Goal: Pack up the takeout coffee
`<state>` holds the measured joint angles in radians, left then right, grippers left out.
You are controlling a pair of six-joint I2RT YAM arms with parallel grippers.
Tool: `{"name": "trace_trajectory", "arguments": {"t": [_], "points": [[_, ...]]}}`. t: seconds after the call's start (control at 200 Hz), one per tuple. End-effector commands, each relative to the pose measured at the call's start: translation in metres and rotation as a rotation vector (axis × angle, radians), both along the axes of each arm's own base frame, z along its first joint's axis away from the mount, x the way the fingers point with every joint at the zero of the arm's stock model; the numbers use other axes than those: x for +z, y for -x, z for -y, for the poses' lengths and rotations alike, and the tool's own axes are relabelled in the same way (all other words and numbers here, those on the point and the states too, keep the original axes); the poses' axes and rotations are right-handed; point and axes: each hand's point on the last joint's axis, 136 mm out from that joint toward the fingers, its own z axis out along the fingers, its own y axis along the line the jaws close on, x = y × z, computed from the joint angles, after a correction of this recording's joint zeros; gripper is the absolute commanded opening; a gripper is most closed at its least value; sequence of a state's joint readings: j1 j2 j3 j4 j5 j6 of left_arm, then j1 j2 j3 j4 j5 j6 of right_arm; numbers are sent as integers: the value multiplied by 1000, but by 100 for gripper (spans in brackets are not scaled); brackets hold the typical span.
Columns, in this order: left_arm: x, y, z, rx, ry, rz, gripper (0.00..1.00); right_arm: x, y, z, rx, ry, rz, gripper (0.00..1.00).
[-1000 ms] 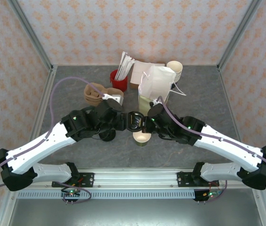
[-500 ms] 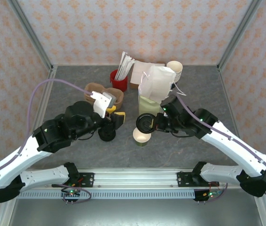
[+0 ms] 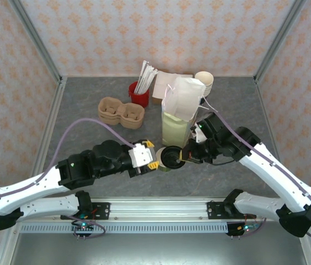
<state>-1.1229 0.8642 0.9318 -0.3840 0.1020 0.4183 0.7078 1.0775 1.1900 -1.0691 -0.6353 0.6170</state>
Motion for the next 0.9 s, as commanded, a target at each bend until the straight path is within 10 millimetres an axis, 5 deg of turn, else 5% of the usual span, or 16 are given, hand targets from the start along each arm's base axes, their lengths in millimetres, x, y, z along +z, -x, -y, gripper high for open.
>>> {"name": "trace_trajectory", "arguments": {"t": [0.0, 0.1, 0.375, 0.555, 0.896], "points": [[6, 17, 4, -152, -17, 159, 61, -3, 7, -10, 61, -43, -58, 0], [-9, 23, 2, -189, -61, 180, 72, -4, 4, -15, 73, -50, -68, 0], [-31, 16, 5, -180, -143, 264, 73, -6, 3, -22, 87, -69, -86, 0], [-32, 11, 9, -152, -154, 289, 59, -10, 4, -22, 85, -67, -102, 0], [-41, 4, 10, -133, -195, 299, 49, -13, 5, -26, 101, -82, -118, 0]]}}
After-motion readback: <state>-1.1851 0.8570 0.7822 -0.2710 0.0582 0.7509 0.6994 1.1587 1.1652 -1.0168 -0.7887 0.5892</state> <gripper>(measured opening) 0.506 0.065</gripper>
